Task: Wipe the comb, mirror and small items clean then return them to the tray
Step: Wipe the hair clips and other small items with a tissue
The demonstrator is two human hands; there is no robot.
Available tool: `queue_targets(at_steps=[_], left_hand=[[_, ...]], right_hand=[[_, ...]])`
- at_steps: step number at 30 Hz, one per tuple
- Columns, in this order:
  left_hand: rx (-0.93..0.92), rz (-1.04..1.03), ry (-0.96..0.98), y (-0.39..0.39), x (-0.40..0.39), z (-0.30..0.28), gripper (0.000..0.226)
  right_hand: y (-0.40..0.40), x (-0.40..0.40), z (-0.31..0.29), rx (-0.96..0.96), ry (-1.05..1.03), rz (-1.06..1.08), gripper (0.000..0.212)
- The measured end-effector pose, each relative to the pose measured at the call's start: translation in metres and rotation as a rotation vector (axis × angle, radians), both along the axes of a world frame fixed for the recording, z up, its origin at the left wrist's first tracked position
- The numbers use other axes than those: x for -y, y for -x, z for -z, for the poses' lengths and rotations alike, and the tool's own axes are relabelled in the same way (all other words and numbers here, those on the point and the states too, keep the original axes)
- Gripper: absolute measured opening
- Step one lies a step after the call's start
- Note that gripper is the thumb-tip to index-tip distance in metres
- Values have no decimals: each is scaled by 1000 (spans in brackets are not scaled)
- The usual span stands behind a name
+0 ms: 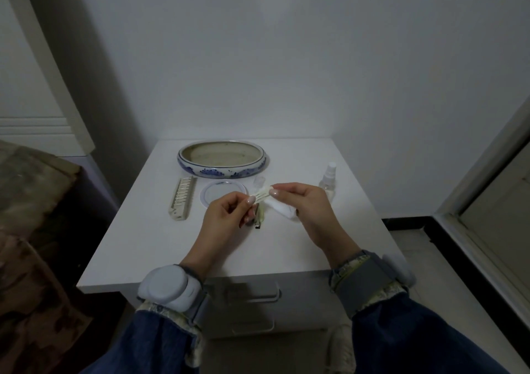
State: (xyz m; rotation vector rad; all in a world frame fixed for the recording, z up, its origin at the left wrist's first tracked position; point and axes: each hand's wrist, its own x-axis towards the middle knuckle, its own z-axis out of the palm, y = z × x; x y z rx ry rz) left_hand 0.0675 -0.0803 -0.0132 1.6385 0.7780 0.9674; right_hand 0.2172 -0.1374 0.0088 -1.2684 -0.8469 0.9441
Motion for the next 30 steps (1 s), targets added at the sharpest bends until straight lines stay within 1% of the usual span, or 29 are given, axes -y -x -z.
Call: queue_targets(at_steps=[2, 6, 12, 20, 26, 28, 30], left_hand=[[-20, 4, -10, 0, 0, 1, 24], [-53, -3, -33, -2, 0, 2, 26], [-114, -51, -95, 0, 0, 6, 33], [-177, -120, -166, -1, -1, 9, 33], [-126, -87, -75, -3, -2, 7, 35], [-58, -62, 23, -4, -1, 3, 39], [46, -15, 172, -5, -1, -1, 41]], right_hand=[[2, 0, -1, 15, 26, 45, 8], [3, -2, 2, 89, 60, 113, 15], [4, -1, 3, 225, 51, 145, 13], [6, -5, 10, 432, 11, 217, 15], [4, -5, 10, 358, -48, 211, 18], [4, -4, 7, 319, -106, 190, 20], [3, -1, 4, 291, -160, 165, 18]])
